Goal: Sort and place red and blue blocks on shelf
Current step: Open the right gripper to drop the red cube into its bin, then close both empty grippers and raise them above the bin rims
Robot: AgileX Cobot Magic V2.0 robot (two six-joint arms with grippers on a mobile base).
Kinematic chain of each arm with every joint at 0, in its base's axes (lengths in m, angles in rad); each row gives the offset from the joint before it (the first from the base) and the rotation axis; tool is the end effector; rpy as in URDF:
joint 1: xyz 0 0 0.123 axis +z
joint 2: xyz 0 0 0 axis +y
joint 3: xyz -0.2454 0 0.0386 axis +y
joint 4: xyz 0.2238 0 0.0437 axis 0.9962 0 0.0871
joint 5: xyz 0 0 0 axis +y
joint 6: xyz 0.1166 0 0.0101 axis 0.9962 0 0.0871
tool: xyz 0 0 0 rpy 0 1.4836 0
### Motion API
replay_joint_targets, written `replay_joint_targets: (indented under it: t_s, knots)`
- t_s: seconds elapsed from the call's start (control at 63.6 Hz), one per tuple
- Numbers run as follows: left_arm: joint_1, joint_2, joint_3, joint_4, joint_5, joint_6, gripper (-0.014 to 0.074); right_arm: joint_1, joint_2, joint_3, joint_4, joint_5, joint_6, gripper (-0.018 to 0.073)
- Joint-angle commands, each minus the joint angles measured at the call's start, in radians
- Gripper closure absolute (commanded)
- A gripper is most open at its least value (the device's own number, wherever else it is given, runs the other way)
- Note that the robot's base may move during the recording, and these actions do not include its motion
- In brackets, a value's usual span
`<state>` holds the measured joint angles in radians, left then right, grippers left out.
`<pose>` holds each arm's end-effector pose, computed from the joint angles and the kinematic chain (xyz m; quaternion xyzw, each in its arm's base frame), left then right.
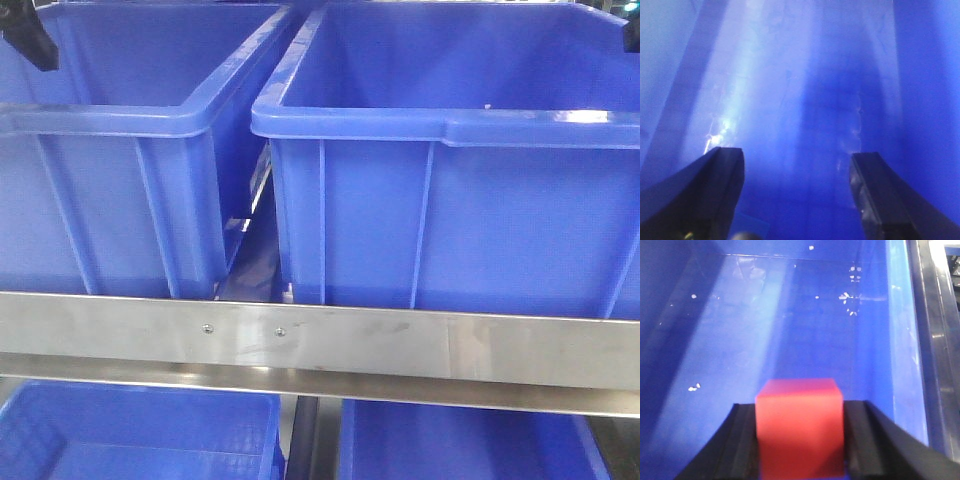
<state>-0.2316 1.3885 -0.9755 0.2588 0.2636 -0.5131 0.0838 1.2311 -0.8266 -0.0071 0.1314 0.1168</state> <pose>0.3070 -0.0644 0.2574 -0.0296 0.8792 -0.0877 0.4674 0.2820 0.0236 0.2685 0.0112 0.8466 0.0510 0.5296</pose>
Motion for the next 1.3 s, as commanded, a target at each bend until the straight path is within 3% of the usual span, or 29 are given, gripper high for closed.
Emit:
replay_joint_targets:
  t_s: [0.0, 0.141, 0.55, 0.676, 0.911, 1.288]
  knots:
    - [0.002, -0.031, -0.038, 0.004, -0.061, 0.001, 0.0092, -0.004, -0.023, -0.04, -0.017, -0.091, -0.007, 0.0034]
    - [0.002, -0.031, -0.038, 0.004, -0.061, 0.001, 0.0092, -0.004, -0.023, -0.04, -0.069, -0.091, -0.007, -0.0025]
    - [0.002, -0.033, -0.038, 0.004, -0.061, 0.001, 0.0102, -0.004, -0.023, -0.04, -0.092, -0.092, -0.007, -0.0017]
    - [0.002, -0.042, -0.038, 0.004, -0.047, 0.001, 0.0197, -0.004, -0.023, -0.04, -0.092, -0.092, -0.007, 0.0073]
    - [0.002, -0.065, -0.038, 0.004, -0.04, 0.001, 0.0481, -0.004, -0.023, -0.04, -0.092, -0.092, -0.007, 0.0323]
    - [0.002, -0.067, -0.038, 0.004, -0.001, 0.001, 0.0472, -0.004, -0.023, -0.04, -0.091, -0.091, -0.007, 0.04]
